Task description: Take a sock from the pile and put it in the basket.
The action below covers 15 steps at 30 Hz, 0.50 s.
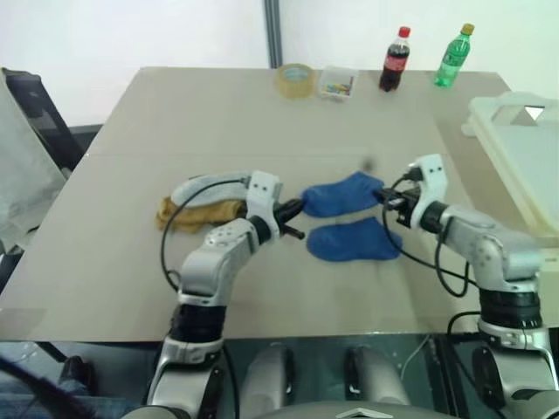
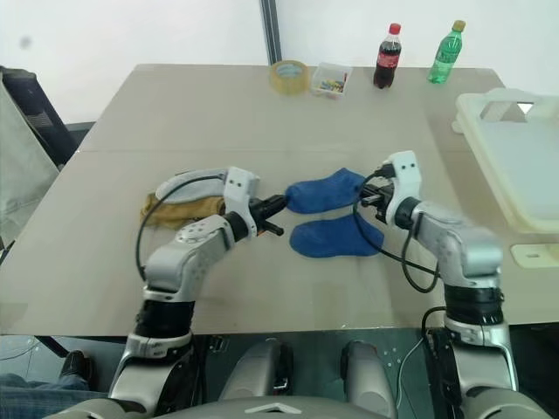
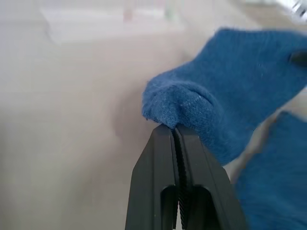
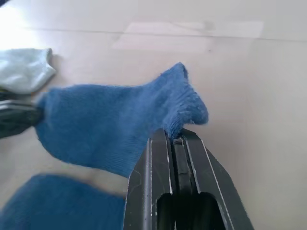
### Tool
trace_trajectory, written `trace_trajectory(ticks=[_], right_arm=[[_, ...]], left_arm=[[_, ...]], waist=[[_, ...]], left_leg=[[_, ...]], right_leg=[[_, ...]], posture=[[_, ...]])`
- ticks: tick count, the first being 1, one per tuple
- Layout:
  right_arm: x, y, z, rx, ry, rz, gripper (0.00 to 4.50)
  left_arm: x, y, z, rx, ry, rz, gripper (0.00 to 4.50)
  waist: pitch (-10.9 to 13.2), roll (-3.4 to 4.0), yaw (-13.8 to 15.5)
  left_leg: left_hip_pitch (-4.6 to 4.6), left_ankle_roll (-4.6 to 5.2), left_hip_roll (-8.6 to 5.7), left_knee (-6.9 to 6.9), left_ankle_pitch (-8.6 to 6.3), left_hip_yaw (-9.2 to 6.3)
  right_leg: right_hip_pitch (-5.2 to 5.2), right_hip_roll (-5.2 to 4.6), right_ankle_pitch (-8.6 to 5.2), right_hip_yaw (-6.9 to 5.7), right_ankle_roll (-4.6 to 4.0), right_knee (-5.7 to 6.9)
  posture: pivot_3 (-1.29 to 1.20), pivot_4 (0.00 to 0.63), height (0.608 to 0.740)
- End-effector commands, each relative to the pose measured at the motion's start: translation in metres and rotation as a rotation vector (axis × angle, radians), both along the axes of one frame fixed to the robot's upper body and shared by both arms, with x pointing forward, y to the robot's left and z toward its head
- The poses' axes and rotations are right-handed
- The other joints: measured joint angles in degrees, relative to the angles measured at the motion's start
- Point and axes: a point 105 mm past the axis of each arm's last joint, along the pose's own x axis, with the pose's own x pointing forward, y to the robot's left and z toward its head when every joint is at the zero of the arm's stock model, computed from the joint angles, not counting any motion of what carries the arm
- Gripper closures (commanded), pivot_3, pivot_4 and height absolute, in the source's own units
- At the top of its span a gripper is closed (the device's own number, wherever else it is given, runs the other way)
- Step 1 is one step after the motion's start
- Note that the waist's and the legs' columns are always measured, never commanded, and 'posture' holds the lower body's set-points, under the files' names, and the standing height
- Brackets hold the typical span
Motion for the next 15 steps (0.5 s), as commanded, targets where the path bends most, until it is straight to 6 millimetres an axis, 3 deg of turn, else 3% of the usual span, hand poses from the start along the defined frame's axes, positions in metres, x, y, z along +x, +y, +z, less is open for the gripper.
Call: trace_trajectory(ticks=[1, 5, 8, 15], right_arm=[[-0.027, -0.008, 0.019, 0.002, -0.027, 0.007, 4.50], [-0.048, -0.015, 0.017, -0.009, 0.018, 0.009, 4.50], [-0.061, -0.016, 0.009, -0.010, 0.074, 0.006, 4.50], [-0.078, -0.009, -0.008, 0.004, 0.166, 0.041, 4.50]], left_arm=[[-0.023, 0.000, 0.016, -0.039, -0.032, -0.041, 4.47], [-0.046, -0.008, 0.022, -0.108, -0.010, -0.091, 4.47], [-0.065, -0.014, 0.004, -0.042, 0.060, -0.140, 4.47], [-0.074, -0.015, -0.008, 0.009, 0.113, -0.159, 4.47]], waist=[[0.0, 0.00, 0.0], [0.0, -0.03, 0.0], [0.0, -0.03, -0.1], [0.0, -0.03, -0.2]], left_leg=[[-0.06, -0.01, 0.02, 0.00, 0.00, -0.01], [-0.07, 0.02, 0.00, 0.02, -0.01, -0.03], [0.01, 0.02, 0.00, 0.05, -0.01, -0.03], [0.20, 0.01, -0.03, 0.05, -0.01, 0.04]], right_leg=[[-0.04, 0.00, 0.00, -0.01, 0.00, -0.02], [-0.04, 0.00, -0.01, -0.03, 0.00, -0.04], [-0.01, 0.01, -0.05, 0.00, -0.07, -0.01], [0.05, 0.10, -0.14, 0.09, -0.23, 0.10]], posture=[[0.00, 0.150, 0.740], [0.00, 0.150, 0.740], [0.00, 0.150, 0.740], [0.00, 0.150, 0.740]])
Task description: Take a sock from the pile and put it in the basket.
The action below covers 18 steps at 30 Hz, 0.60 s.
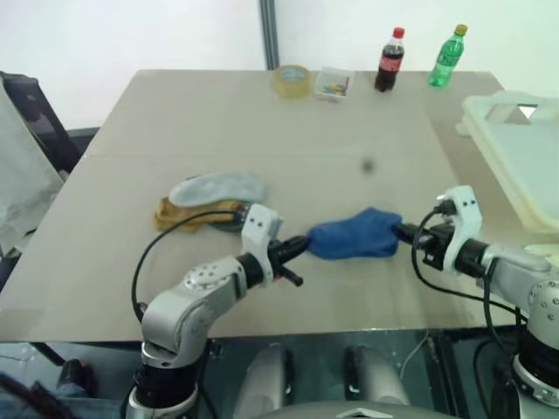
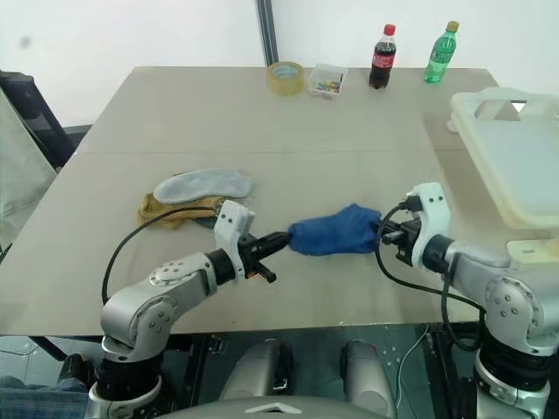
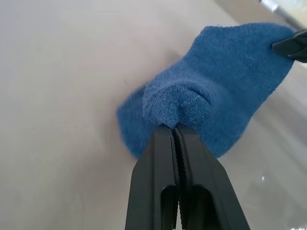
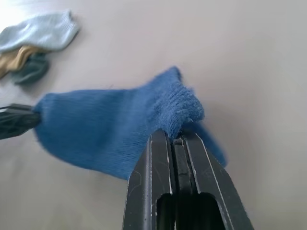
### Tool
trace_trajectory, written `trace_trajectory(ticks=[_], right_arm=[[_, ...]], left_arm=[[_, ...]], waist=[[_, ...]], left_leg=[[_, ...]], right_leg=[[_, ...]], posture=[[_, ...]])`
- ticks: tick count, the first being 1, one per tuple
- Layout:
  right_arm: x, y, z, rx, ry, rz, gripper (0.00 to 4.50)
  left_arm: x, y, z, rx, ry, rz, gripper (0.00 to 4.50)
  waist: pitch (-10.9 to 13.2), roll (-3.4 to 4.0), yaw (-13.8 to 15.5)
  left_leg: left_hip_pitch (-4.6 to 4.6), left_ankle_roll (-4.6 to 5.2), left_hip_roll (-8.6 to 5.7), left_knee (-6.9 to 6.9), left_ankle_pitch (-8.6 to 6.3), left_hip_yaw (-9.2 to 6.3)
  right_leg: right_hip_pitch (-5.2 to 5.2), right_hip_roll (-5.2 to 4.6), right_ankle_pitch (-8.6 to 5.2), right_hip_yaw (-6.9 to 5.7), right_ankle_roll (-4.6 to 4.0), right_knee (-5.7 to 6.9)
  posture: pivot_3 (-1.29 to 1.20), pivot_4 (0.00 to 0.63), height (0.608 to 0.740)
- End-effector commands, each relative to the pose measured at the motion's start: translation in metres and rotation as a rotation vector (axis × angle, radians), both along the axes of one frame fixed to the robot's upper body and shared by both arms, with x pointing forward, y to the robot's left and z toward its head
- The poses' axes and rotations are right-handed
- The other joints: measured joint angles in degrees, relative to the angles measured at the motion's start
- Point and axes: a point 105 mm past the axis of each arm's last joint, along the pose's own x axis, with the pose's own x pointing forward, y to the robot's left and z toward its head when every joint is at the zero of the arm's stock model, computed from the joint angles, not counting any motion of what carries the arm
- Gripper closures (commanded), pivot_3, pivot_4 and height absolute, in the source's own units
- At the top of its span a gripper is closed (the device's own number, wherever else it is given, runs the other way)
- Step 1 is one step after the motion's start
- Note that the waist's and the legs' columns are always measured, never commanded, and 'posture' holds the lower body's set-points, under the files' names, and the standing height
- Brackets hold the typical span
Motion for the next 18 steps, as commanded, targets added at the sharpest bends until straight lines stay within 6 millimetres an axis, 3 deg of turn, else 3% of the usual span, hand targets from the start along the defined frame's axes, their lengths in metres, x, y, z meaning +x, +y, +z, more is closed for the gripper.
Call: trace_trajectory(ticks=[1, 18], right_arm=[[-0.004, 0.001, 0.005, -0.003, -0.025, 0.003, 4.50], [0.005, -0.006, 0.006, -0.030, -0.037, -0.030, 4.50]], left_arm=[[-0.008, -0.007, 0.009, 0.006, -0.028, -0.044, 4.47], [0.006, -0.008, 0.014, -0.013, -0.104, 0.037, 4.47]], waist=[[0.0, 0.00, 0.0], [0.0, 0.00, 0.2]], left_leg=[[0.00, 0.00, -0.01, 0.00, 0.00, 0.02], [-0.01, 0.00, -0.04, -0.01, 0.00, 0.04]], right_leg=[[0.00, -0.01, 0.00, 0.03, 0.00, 0.00], [-0.01, 0.00, 0.00, 0.06, -0.01, -0.03]], posture=[[0.00, 0.150, 0.740], [0.00, 0.150, 0.740]])
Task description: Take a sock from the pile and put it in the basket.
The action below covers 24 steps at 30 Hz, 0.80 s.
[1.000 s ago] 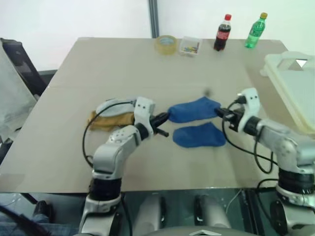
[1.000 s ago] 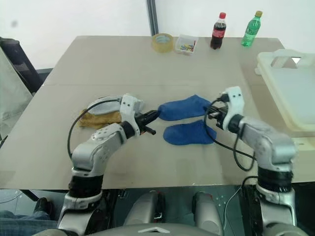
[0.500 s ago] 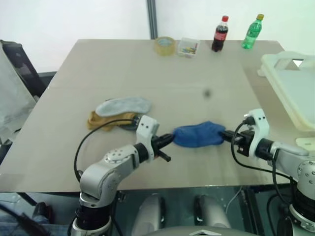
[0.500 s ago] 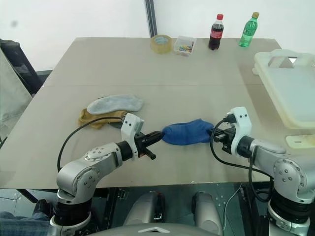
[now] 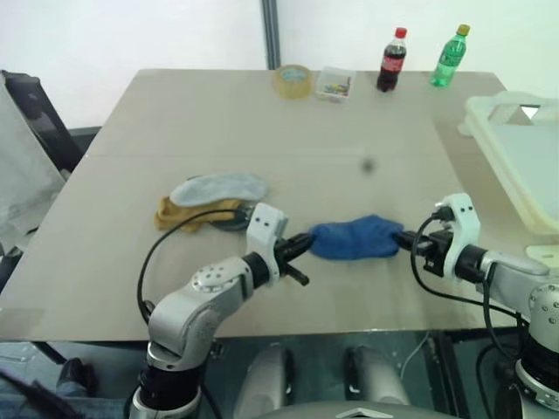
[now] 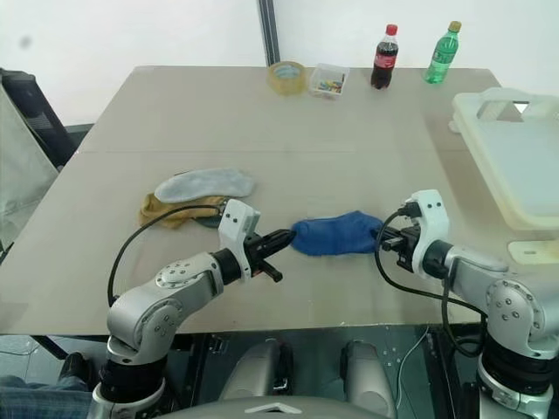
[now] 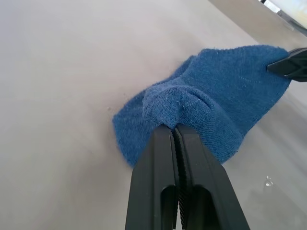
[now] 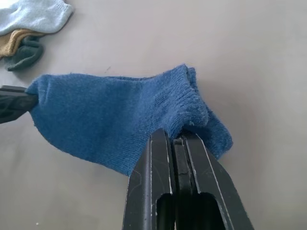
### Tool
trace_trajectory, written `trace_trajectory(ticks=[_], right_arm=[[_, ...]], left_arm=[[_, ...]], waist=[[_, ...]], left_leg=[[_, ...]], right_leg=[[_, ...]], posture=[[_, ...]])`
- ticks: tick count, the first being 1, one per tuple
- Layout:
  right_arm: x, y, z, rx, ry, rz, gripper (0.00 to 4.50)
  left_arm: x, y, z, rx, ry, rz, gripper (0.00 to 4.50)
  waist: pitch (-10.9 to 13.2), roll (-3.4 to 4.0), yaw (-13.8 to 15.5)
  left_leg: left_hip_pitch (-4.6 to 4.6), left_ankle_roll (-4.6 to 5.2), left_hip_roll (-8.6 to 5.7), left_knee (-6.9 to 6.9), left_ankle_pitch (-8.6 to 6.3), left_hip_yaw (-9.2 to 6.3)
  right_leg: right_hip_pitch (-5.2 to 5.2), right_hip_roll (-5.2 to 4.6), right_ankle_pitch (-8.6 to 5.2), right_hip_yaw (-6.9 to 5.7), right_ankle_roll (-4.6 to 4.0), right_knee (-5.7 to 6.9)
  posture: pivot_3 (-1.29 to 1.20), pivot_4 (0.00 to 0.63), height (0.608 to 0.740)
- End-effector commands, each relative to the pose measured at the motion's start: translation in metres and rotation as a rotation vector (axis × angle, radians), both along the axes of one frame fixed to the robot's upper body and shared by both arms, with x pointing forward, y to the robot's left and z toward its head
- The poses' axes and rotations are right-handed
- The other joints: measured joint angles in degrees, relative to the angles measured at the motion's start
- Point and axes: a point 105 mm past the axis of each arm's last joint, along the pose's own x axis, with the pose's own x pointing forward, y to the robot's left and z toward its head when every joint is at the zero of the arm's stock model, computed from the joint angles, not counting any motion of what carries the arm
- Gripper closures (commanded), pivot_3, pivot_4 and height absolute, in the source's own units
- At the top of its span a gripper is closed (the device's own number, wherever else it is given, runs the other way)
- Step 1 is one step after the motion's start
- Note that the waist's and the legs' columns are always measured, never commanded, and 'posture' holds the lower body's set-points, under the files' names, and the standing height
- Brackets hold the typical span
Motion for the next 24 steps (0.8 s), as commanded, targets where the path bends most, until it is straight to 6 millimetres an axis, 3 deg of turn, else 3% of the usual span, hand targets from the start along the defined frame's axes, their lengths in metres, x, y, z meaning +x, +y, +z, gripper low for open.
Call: trace_trajectory(ticks=[1, 19, 22, 24], right_arm=[[0.003, -0.001, 0.010, -0.010, -0.055, -0.002, 4.50], [0.008, -0.004, -0.007, -0.015, -0.026, -0.023, 4.50], [0.003, -0.005, -0.010, -0.049, -0.014, 0.004, 3.53], [0.002, -0.010, -0.014, -0.095, -0.008, -0.008, 2.57]], left_arm=[[0.003, 0.000, 0.007, -0.004, -0.046, 0.012, 4.47], [0.002, -0.002, -0.010, 0.008, 0.007, 0.035, 4.47], [0.003, -0.003, -0.011, 0.018, 0.003, 0.037, 4.50], [0.004, -0.004, -0.012, 0.025, 0.000, 0.037, 4.50]], waist=[[0.0, 0.00, 0.0], [0.0, 0.00, 0.0], [0.0, 0.00, 0.0], [0.0, 0.00, 0.0]], left_leg=[[0.00, 0.00, 0.00, 0.00, 0.00, 0.00], [0.00, 0.00, 0.00, 0.00, 0.00, 0.00], [0.01, 0.00, 0.00, 0.00, 0.00, 0.01], [0.00, 0.00, 0.00, 0.00, 0.00, 0.00]], right_leg=[[0.00, 0.00, 0.00, 0.00, 0.00, 0.00], [0.00, 0.01, 0.00, 0.00, 0.01, 0.00], [0.00, 0.01, 0.00, 0.00, 0.00, 0.01], [0.01, 0.01, 0.00, 0.00, 0.00, 0.00]], posture=[[0.00, 0.150, 0.740], [0.00, 0.150, 0.740], [0.00, 0.150, 0.740], [0.00, 0.150, 0.740]])
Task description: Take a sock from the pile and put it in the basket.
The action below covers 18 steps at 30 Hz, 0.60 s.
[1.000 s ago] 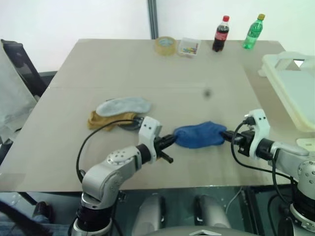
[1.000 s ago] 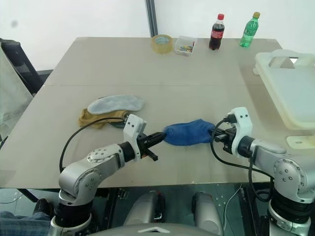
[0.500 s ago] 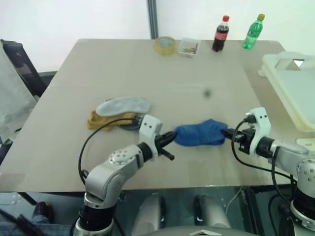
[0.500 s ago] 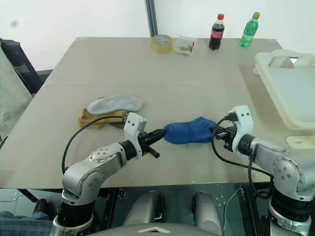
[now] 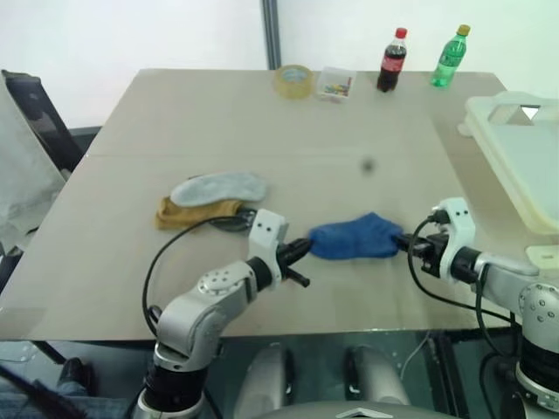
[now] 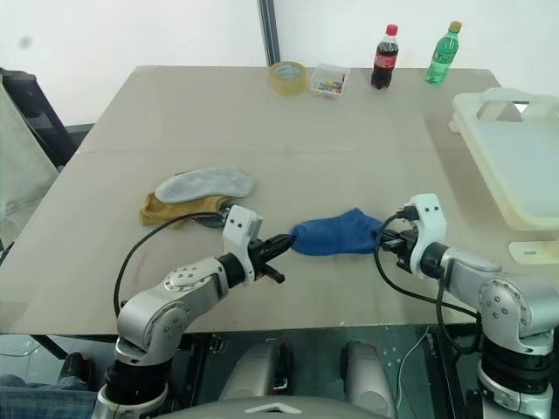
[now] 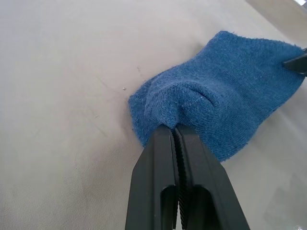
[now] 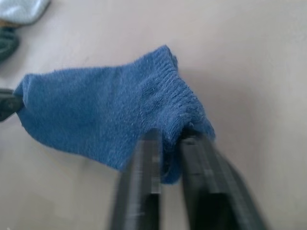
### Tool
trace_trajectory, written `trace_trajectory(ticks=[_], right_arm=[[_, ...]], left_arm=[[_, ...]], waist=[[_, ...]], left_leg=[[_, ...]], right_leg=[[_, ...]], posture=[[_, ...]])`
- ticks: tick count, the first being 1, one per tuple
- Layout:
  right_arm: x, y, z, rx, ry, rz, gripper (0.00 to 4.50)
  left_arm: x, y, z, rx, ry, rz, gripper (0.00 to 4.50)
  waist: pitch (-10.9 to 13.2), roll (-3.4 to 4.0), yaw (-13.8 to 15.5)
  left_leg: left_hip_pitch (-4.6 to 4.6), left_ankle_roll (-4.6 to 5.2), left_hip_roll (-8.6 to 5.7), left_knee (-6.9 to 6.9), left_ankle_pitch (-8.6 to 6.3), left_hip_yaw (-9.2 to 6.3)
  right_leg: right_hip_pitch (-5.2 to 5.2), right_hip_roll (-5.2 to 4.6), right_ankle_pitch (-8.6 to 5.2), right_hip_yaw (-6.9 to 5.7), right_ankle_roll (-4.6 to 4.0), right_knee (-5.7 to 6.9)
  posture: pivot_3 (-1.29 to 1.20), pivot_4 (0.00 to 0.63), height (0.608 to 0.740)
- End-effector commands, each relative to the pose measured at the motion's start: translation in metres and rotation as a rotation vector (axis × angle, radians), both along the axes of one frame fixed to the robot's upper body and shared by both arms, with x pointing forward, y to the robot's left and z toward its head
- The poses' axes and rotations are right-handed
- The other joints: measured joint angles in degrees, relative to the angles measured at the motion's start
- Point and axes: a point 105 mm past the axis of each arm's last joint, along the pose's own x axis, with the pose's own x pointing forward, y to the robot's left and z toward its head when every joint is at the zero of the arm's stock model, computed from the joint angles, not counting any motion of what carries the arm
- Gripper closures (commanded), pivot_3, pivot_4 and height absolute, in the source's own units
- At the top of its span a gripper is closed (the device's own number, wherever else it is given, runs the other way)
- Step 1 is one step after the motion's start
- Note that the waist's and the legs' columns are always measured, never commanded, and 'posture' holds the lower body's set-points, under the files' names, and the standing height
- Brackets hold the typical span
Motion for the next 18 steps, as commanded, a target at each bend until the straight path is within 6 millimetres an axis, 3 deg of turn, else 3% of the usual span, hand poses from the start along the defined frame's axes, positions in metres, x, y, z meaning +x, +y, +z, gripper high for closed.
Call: trace_trajectory(ticks=[1, 2, 4, 6, 8, 11, 14, 17, 18], right_arm=[[-0.002, -0.004, 0.004, -0.063, -0.034, 0.004, 2.31], [-0.002, -0.004, 0.004, -0.077, -0.042, 0.019, 1.77], [0.000, -0.003, 0.010, -0.086, -0.085, 0.049, 1.77], [0.013, -0.006, 0.019, -0.206, -0.251, 0.053, 1.77], [0.018, 0.010, 0.034, -0.200, -0.431, 0.119, 1.77], [0.020, 0.025, 0.041, -0.155, -0.554, 0.151, 1.77], [0.018, 0.045, 0.016, -0.198, -0.551, 0.210, 1.77], [0.019, 0.046, -0.008, -0.239, -0.511, 0.180, 1.77], [0.020, 0.044, -0.014, -0.255, -0.504, 0.173, 1.71]], left_arm=[[0.002, -0.003, 0.007, -0.001, -0.045, -0.003, 4.50], [0.002, -0.003, 0.006, 0.003, -0.041, 0.001, 4.50], [0.003, -0.003, 0.004, 0.006, -0.034, 0.005, 4.50], [0.003, -0.004, 0.003, 0.004, -0.028, 0.005, 4.50], [0.003, -0.004, 0.003, -0.003, -0.023, 0.000, 4.50], [0.004, -0.005, 0.002, -0.010, -0.019, -0.003, 4.50], [0.004, -0.006, 0.003, -0.004, -0.027, -0.015, 4.50], [0.003, -0.007, 0.004, -0.012, -0.034, -0.017, 4.50], [0.003, -0.007, 0.005, -0.014, -0.038, -0.015, 3.88]], waist=[[0.0, 0.00, 0.0], [0.0, 0.00, 0.0], [0.0, 0.00, -0.1], [0.0, -0.01, -0.1], [0.0, -0.01, -0.1], [0.0, -0.03, -0.2], [0.0, -0.06, 0.0], [0.0, -0.08, 0.1], [0.0, -0.08, 0.1]], left_leg=[[0.00, 0.00, 0.00, 0.00, 0.00, 0.00], [-0.01, 0.00, 0.00, 0.00, 0.00, 0.01], [0.00, 0.00, 0.00, 0.00, 0.00, 0.01], [0.03, 0.00, -0.01, 0.00, 0.00, 0.03], [0.04, 0.00, -0.01, 0.00, 0.00, 0.03], [0.05, 0.00, 0.02, 0.00, 0.00, 0.02], [0.05, -0.01, 0.04, 0.00, 0.01, 0.02], [0.05, -0.02, 0.03, 0.01, 0.01, 0.02], [0.05, -0.02, 0.03, 0.01, 0.01, 0.03]], right_leg=[[0.00, 0.00, 0.00, 0.00, 0.00, 0.00], [-0.01, 0.00, 0.00, 0.01, 0.00, 0.00], [-0.01, 0.00, 0.00, 0.01, 0.00, 0.00], [0.00, 0.00, 0.00, 0.02, 0.00, 0.00], [0.00, 0.02, -0.01, 0.02, 0.02, 0.00], [0.00, 0.08, -0.01, 0.03, 0.03, 0.01], [0.00, 0.11, 0.00, 0.04, 0.02, 0.00], [0.03, 0.08, 0.00, 0.03, 0.01, 0.00], [0.03, 0.07, 0.00, 0.03, 0.01, 0.00]], posture=[[0.00, 0.150, 0.740], [0.00, 0.150, 0.740], [0.00, 0.150, 0.740], [0.00, 0.150, 0.740], [0.00, 0.150, 0.740], [0.00, 0.150, 0.740], [0.00, 0.150, 0.740], [0.00, 0.150, 0.740], [0.00, 0.150, 0.740]])
